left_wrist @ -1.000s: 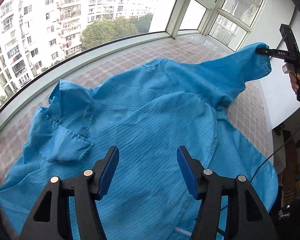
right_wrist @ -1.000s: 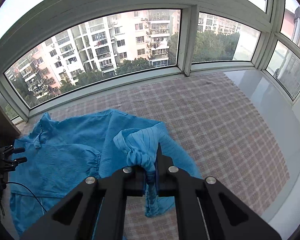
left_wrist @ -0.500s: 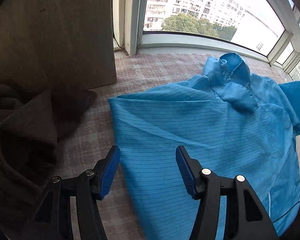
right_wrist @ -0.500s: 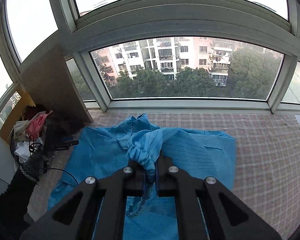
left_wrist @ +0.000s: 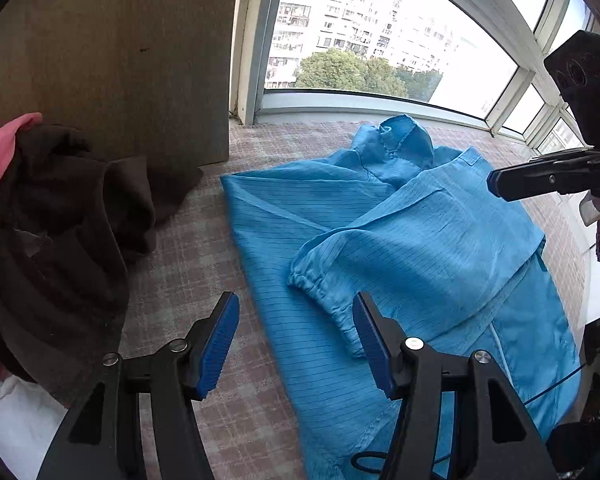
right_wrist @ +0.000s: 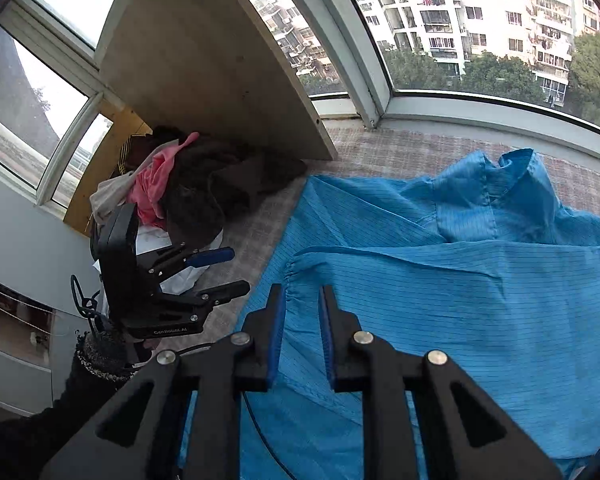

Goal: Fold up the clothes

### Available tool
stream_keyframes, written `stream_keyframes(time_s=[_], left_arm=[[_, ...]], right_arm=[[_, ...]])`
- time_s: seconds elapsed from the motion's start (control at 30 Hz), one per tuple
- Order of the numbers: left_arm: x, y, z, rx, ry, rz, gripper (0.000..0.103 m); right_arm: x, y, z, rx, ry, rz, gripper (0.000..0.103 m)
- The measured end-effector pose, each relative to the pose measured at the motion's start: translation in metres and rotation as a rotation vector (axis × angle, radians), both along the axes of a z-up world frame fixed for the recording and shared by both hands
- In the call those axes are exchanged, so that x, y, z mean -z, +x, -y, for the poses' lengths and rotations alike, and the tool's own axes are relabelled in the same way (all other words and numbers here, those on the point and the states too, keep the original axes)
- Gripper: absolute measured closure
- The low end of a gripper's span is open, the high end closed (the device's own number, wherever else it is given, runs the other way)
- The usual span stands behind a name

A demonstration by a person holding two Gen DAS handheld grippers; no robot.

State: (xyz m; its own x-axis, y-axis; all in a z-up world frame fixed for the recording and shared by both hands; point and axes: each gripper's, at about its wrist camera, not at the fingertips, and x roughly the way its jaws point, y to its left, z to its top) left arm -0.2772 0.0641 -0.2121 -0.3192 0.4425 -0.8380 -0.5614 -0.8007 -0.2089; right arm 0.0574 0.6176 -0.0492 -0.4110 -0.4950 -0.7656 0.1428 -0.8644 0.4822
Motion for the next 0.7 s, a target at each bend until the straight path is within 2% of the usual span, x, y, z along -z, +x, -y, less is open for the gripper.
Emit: stream_keyframes(time_s=[0.03, 0.1, 0.2, 0.23, 0.33, 0.47, 0.53, 0.63, 0.7], left_arm=[[0.006, -0.002, -0.009, 0.020, -0.007, 0.010, 0.046], [0.019, -0.007, -0.028, 0.060, -0.032, 0.036, 0.046], [0.040, -0.012, -0.047, 0.048, -0.151, 0.018, 0.046], [0.046, -0.014, -0.048, 0.033, -0.168, 0.026, 0.046], [0.065, -0.016, -0.051, 0.014, -0.199, 0.074, 0.046], [0.068, -0.009, -0.061, 0.051, -0.209, 0.052, 0.051], [0.068, -0.009, -0.064, 0.054, -0.225, 0.044, 0.057], [0.067, -0.011, -0.068, 0.066, -0.232, 0.045, 0.070], [0.066, -0.016, -0.071, 0.070, -0.217, 0.062, 0.077]], right_arm=[[-0.007, 0.012, -0.026, 0.052, 0.017, -0.023, 0.063], [-0.007, 0.035, -0.079, 0.173, 0.116, -0.030, 0.062], [0.019, 0.063, -0.159, 0.355, 0.275, 0.046, 0.062], [0.032, 0.069, -0.181, 0.400, 0.297, 0.080, 0.062], [0.075, 0.074, -0.230, 0.490, 0.257, 0.159, 0.062], [0.114, 0.055, -0.238, 0.467, 0.239, 0.190, 0.062], [0.123, 0.044, -0.235, 0.454, 0.309, 0.185, 0.062], [0.135, 0.033, -0.244, 0.492, 0.358, 0.202, 0.062], [0.149, 0.030, -0.260, 0.533, 0.398, 0.249, 0.062]])
